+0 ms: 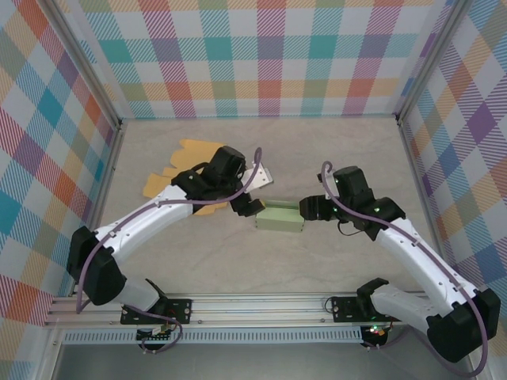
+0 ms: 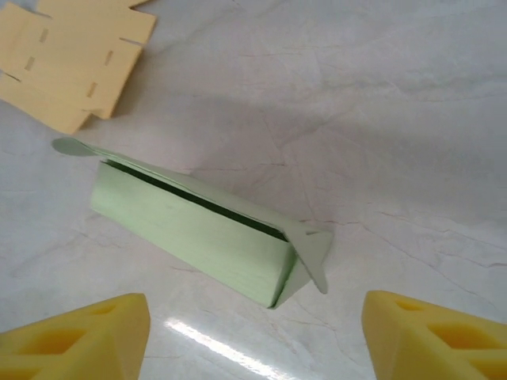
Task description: Fold the paper box
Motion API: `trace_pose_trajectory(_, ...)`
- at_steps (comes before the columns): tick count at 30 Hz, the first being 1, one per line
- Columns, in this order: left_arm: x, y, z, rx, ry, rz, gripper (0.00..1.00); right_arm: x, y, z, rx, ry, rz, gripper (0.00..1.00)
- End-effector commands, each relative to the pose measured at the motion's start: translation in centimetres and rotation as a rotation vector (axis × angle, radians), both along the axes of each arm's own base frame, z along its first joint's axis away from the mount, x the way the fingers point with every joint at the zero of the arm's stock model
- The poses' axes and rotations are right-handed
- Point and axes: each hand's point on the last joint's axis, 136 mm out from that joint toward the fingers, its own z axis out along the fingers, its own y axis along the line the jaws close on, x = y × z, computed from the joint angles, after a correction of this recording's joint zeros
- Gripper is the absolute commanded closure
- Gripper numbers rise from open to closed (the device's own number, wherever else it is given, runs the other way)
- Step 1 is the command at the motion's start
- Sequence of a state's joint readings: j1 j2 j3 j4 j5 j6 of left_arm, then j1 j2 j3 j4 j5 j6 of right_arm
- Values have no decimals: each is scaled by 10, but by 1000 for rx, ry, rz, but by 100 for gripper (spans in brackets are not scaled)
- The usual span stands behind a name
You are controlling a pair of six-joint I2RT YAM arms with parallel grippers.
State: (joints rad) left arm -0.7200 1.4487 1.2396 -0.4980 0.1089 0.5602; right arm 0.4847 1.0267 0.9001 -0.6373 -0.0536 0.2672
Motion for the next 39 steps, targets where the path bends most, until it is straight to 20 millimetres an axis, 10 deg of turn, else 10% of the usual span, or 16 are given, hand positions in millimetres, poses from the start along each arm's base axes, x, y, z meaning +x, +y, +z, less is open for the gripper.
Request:
trace_pose_trajectory(1, 21, 6, -6, -130, 8, 210, 26, 11, -3, 1, -105, -50, 12, 33)
trace_pose_trajectory(28, 22, 5, -60, 92, 126, 370, 40, 18, 6, -27, -304, 48, 27, 50)
trace_pose_trajectory(39, 24, 1, -36, 62, 75, 358, 38, 11, 11, -22, -274, 76, 41, 45)
